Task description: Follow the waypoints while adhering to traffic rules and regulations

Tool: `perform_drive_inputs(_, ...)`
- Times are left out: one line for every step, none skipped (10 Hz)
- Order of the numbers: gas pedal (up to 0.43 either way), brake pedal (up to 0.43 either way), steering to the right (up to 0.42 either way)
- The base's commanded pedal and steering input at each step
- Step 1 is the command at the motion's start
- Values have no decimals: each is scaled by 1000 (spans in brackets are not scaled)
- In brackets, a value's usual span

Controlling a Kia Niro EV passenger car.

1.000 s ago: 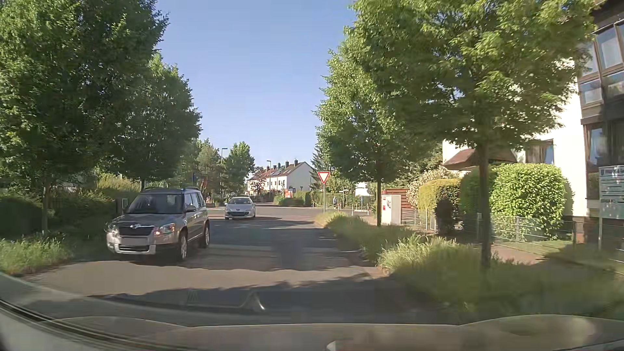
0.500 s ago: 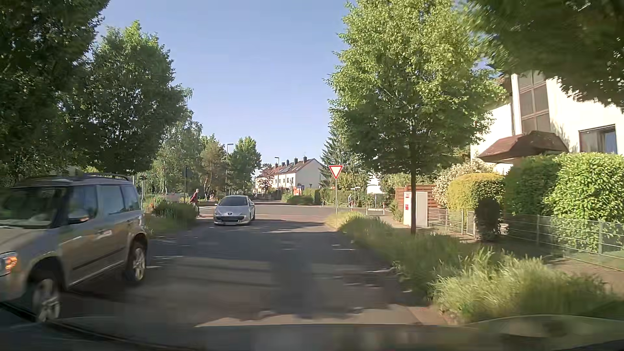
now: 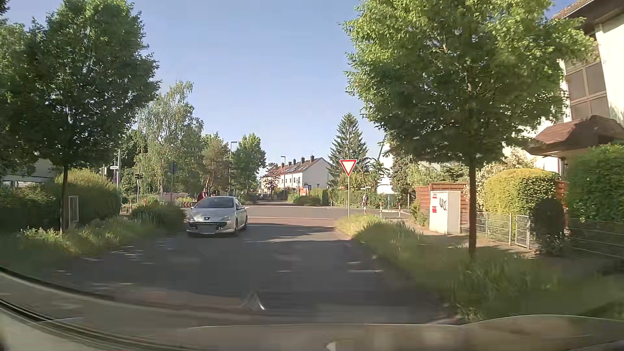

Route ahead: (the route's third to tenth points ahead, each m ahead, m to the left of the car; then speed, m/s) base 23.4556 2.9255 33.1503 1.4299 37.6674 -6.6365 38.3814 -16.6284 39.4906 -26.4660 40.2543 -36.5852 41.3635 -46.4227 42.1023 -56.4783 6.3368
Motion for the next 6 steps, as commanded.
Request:
perform_drive_inputs(0,122,-13)
perform_drive_inputs(0,128,-12)
perform_drive_inputs(0,140,-12)
perform_drive_inputs(0,146,-11)
perform_drive_inputs(0,171,-11)
perform_drive_inputs(0,201,-10)
